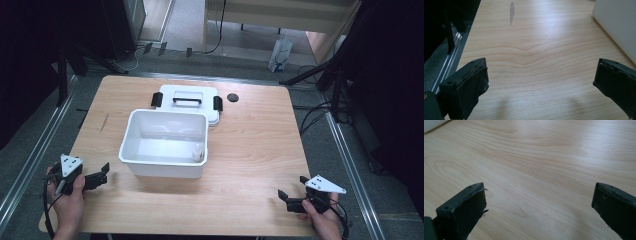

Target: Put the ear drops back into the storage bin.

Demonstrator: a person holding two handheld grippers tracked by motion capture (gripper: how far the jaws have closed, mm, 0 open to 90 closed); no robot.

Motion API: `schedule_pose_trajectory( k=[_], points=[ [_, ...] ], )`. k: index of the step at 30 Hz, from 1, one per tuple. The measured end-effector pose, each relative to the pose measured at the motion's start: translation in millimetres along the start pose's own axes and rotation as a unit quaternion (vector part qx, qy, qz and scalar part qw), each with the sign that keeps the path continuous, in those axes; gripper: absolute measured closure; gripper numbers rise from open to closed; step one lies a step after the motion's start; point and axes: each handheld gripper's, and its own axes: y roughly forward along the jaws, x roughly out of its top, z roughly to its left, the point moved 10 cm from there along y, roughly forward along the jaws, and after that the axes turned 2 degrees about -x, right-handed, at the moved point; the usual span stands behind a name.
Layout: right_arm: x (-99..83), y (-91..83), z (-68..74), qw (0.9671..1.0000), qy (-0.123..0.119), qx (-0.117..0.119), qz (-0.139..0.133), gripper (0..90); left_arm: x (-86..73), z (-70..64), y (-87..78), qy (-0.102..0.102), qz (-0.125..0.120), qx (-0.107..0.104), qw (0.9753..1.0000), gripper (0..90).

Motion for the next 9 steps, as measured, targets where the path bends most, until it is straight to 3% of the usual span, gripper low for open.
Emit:
schedule_pose_trajectory(
  k=[9],
  points=[
    [-4.5,-3.1,2.1,0.9999,0.012,0.003,-0.010,0.0,-0.4,0.1,0.1,-0.001,0.003,0.000,1.0000,0.0]
  ],
)
